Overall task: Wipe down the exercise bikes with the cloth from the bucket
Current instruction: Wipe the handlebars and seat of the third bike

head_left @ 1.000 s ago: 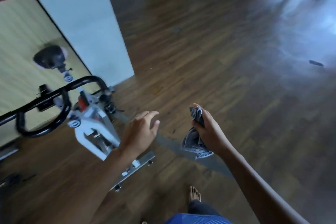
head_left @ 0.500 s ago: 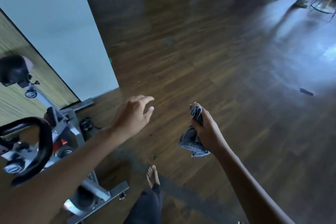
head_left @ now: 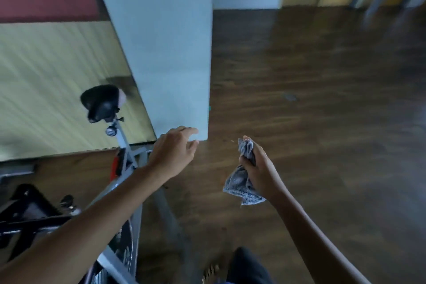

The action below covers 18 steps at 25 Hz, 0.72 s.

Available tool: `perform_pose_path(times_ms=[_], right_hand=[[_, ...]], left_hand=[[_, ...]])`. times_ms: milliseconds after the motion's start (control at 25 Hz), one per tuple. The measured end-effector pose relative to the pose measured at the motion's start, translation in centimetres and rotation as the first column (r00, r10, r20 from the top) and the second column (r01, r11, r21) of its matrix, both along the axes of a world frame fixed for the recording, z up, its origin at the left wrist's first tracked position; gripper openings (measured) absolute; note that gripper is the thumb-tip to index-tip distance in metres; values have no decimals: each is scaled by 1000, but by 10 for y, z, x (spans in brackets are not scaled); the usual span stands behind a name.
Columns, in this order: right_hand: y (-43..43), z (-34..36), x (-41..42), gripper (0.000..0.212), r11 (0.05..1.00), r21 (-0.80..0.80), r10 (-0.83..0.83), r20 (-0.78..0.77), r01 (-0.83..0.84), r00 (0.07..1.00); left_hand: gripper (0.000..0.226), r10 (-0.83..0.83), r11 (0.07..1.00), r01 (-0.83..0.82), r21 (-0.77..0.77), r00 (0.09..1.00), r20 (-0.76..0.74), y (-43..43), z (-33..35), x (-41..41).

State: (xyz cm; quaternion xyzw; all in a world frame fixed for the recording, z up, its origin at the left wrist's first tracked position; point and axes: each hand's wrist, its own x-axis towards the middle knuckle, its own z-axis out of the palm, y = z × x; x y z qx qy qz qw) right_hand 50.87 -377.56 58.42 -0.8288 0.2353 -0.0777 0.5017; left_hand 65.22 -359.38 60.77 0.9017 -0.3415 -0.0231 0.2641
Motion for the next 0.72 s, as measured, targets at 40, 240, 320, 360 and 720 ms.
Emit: perform_pose_path(times_ms=[40, 240, 320, 360, 720], right_hand=[[-1, -2, 31, 52, 998, -7, 70, -1, -70, 998], [4, -23, 202, 51, 911, -41, 411, 10, -410, 912], [15, -37, 272, 50, 856, -56, 515, 19, -513, 857], [23, -46, 311, 50, 814, -68, 579, 26, -577, 815], [124, -177, 556, 54, 454, -192, 891, 106, -870, 442]], left_hand=[[35, 60, 998, -60, 3, 998, -10, 6, -3, 22], [32, 408, 913, -408, 11, 913, -2, 37, -26, 125], [32, 541, 840, -541, 36, 841, -9, 47, -38, 163], [32, 608, 793, -607, 48, 794, -8, 52, -48, 185], [36, 934, 346, -938, 9, 343, -103, 115, -186, 322]])
